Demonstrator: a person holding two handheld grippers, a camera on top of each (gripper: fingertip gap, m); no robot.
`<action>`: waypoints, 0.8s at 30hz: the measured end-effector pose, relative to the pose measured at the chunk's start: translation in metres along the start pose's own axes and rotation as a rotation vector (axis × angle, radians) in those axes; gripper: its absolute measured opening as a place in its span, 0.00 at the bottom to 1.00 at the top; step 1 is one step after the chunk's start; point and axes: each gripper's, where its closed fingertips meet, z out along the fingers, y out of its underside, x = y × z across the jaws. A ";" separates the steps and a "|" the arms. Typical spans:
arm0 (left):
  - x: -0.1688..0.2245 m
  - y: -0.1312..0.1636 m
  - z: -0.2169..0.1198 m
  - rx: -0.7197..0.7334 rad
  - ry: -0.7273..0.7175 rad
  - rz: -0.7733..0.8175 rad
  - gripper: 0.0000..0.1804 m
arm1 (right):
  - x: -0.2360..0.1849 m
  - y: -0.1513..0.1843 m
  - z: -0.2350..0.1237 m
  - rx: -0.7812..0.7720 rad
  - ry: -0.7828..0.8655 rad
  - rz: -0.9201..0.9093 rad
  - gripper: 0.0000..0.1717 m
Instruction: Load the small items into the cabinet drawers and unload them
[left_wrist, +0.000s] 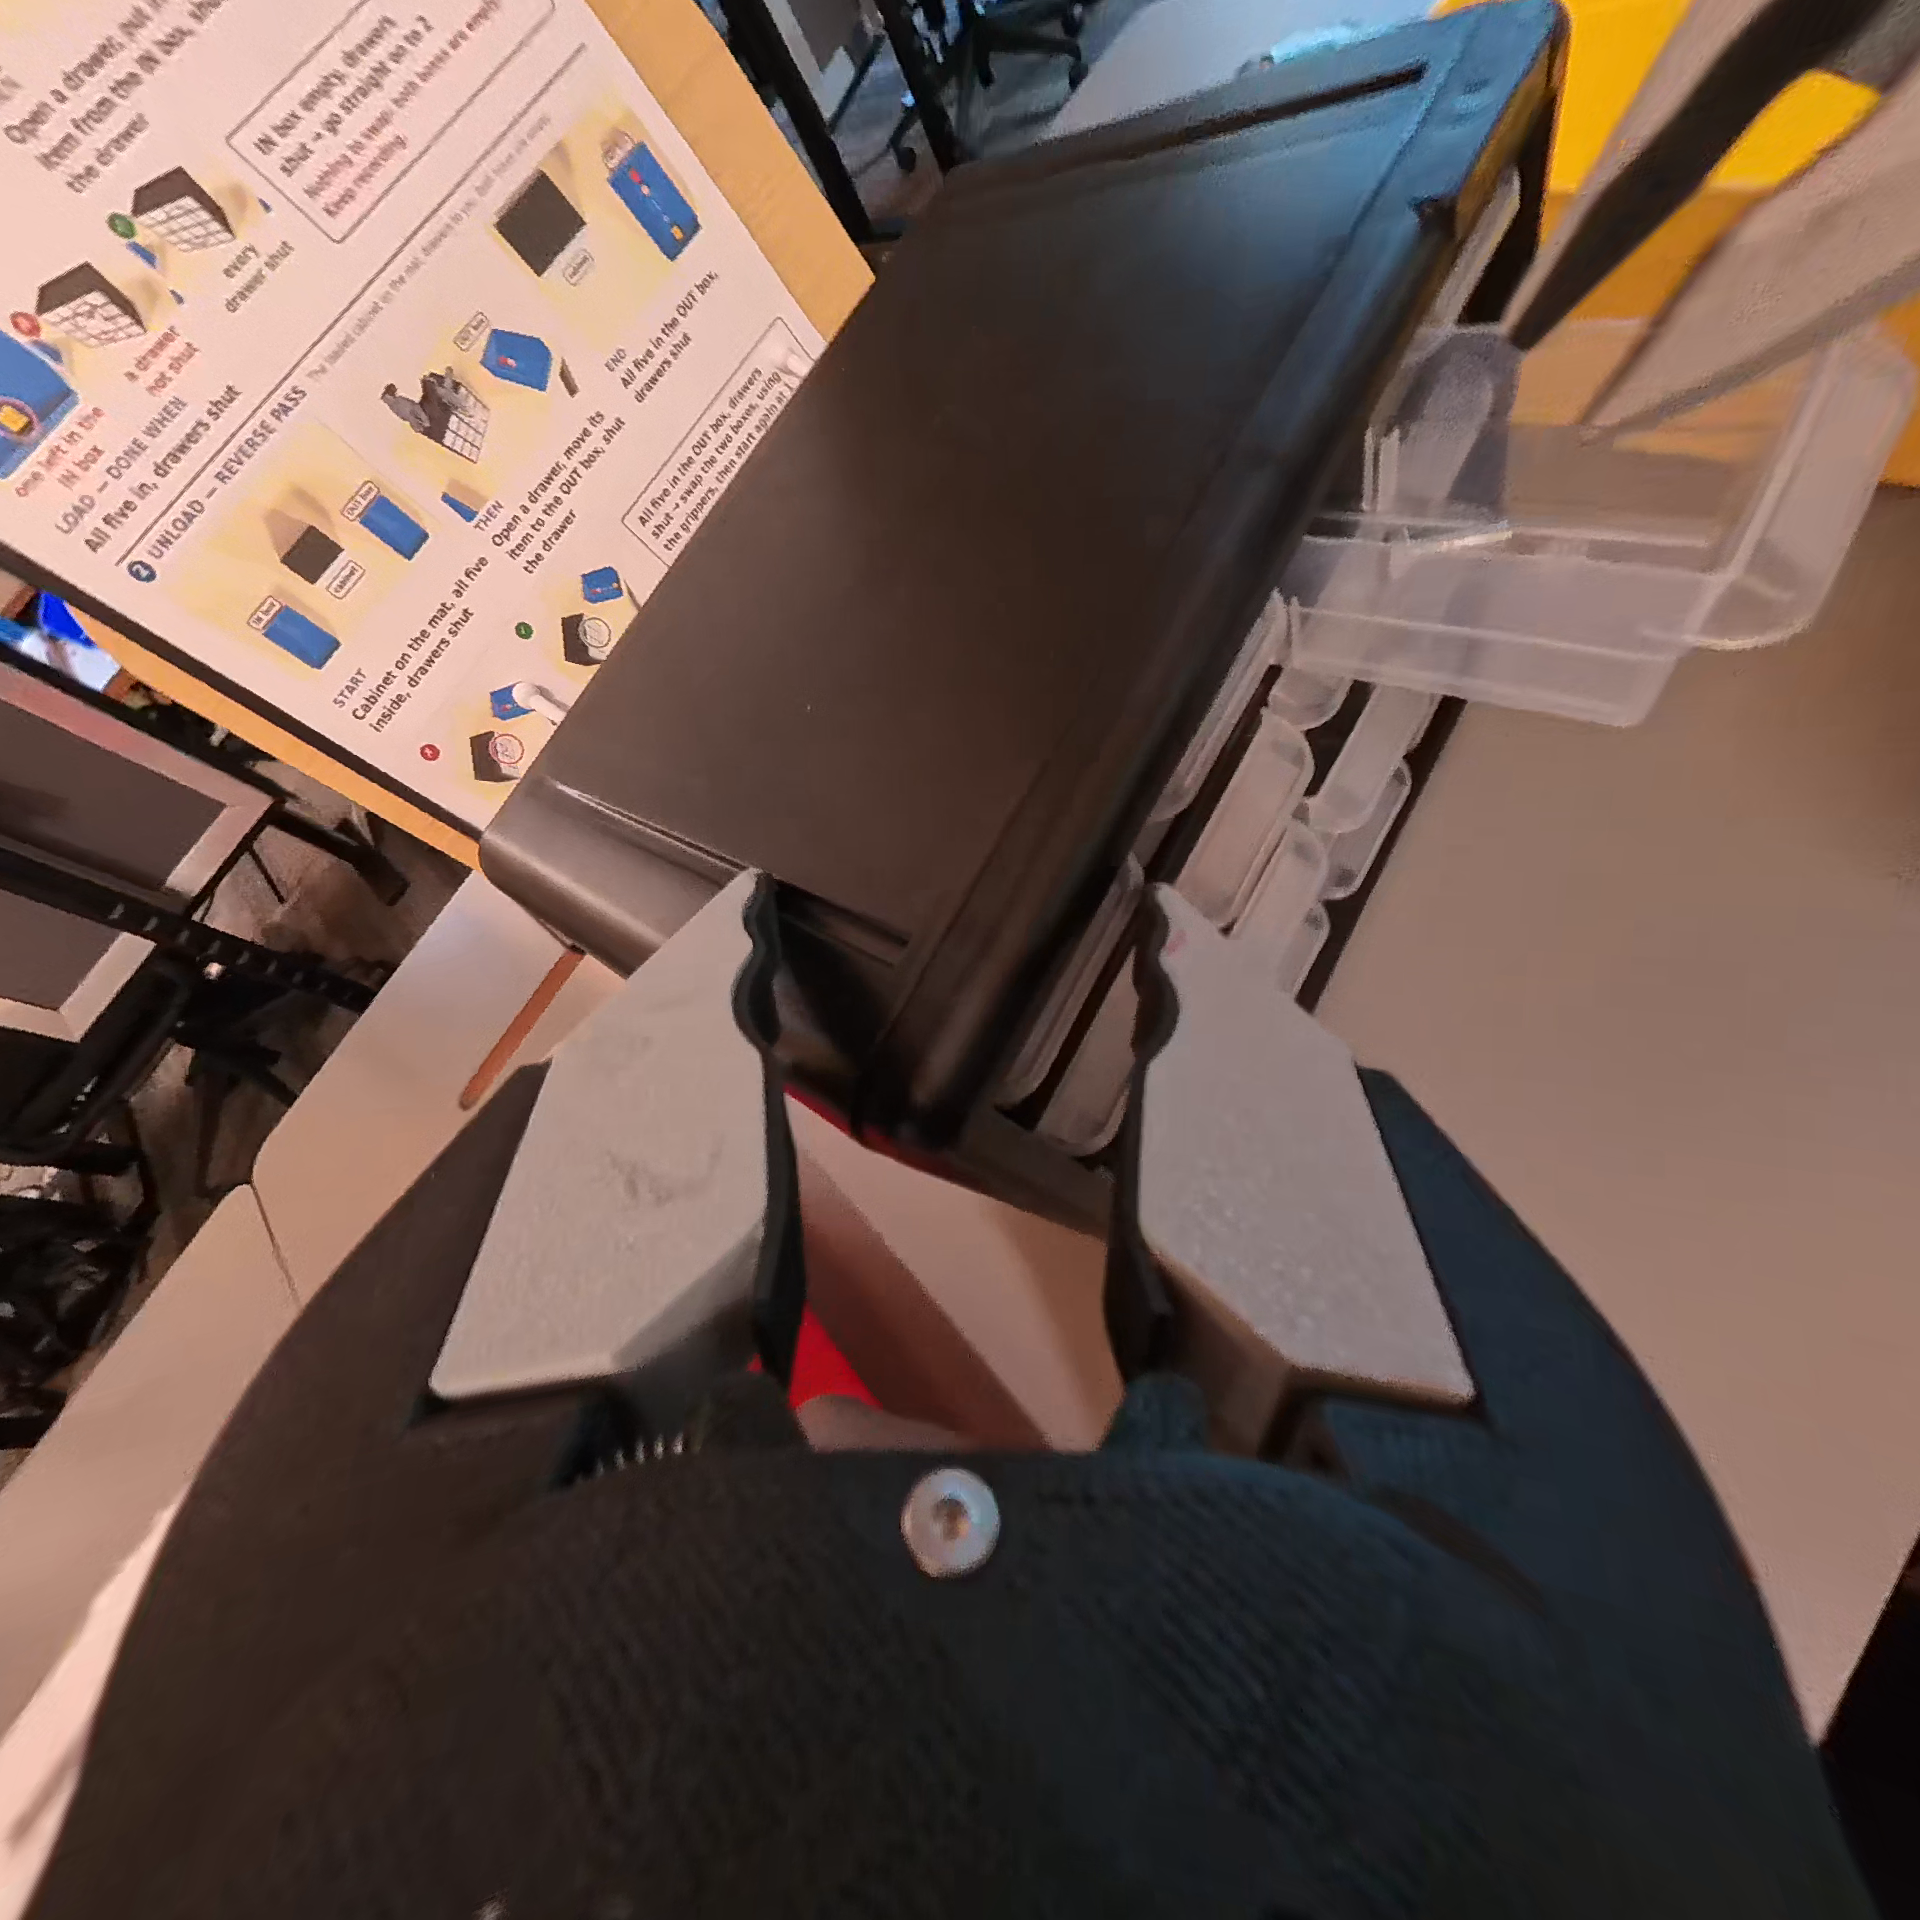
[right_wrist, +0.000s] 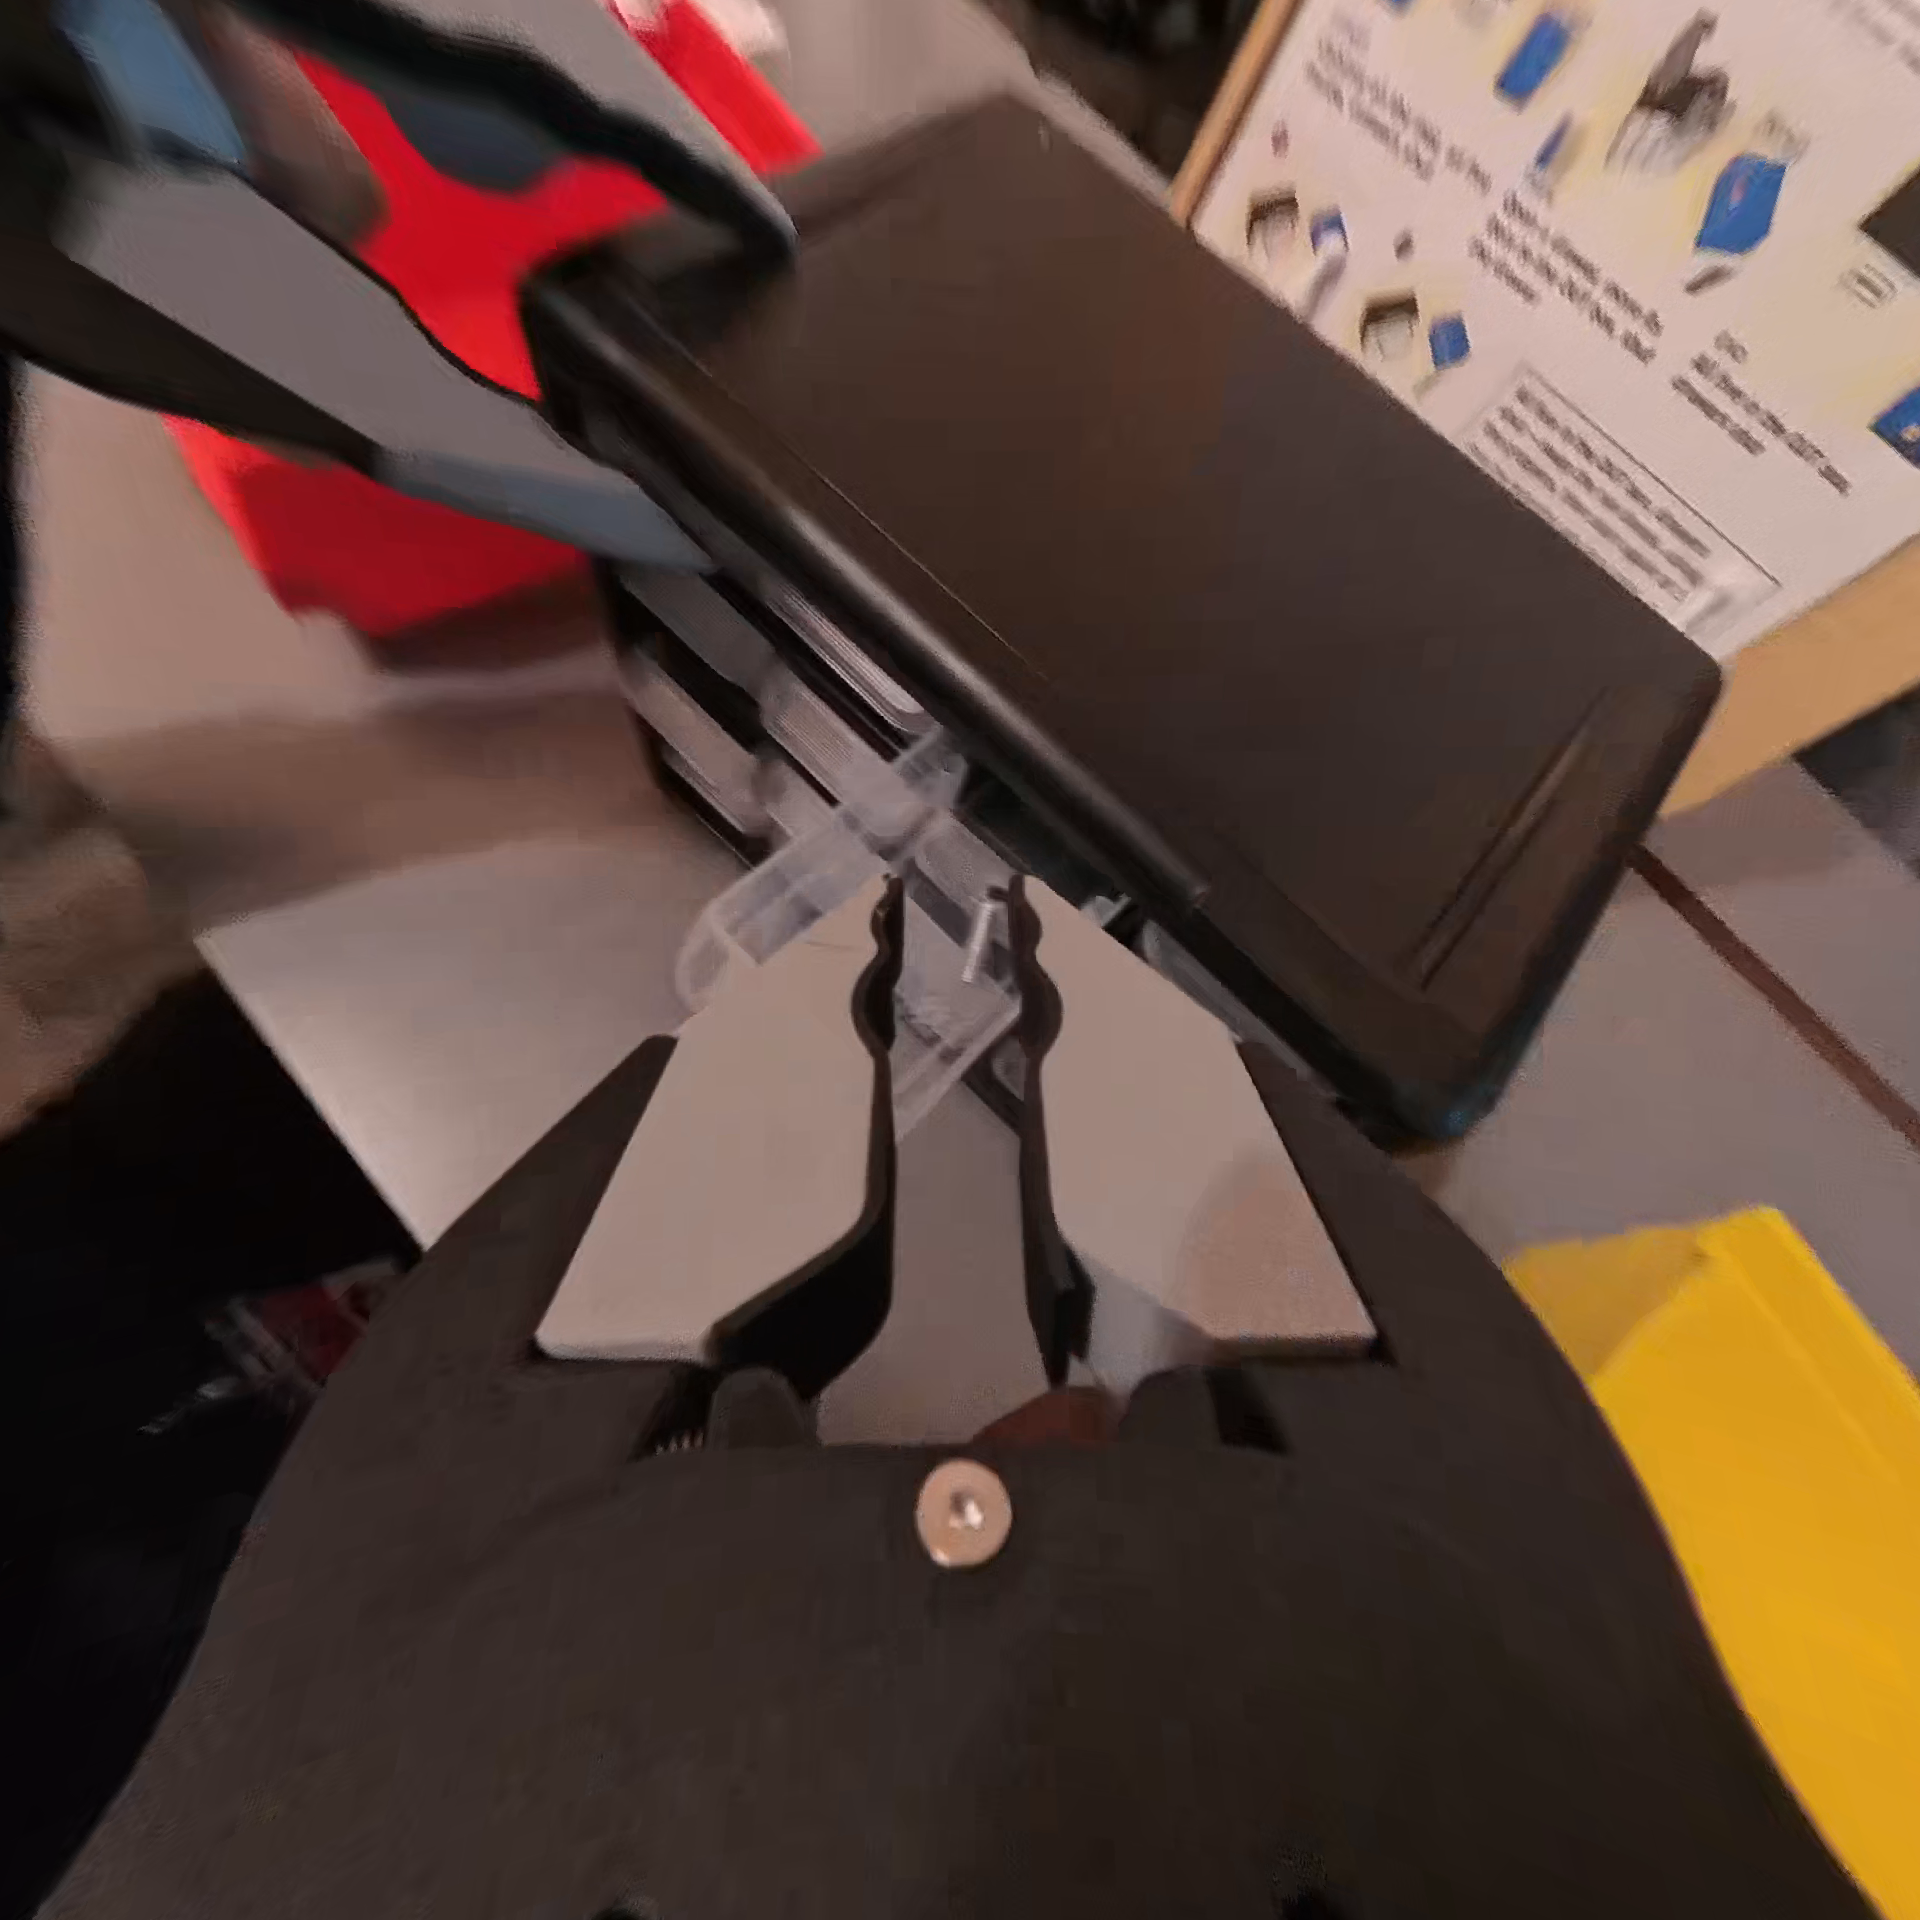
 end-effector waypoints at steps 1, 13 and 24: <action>0.000 0.001 0.000 -0.016 0.010 0.032 0.37 | 0.004 0.003 0.004 -0.063 0.035 -0.023 0.09; -0.003 0.008 -0.006 -0.120 0.156 0.251 0.33 | -0.001 0.020 0.029 -0.434 0.028 -0.028 0.06; -0.006 0.011 0.001 -0.093 0.147 0.331 0.38 | 0.004 0.021 0.034 -0.577 0.165 -0.123 0.04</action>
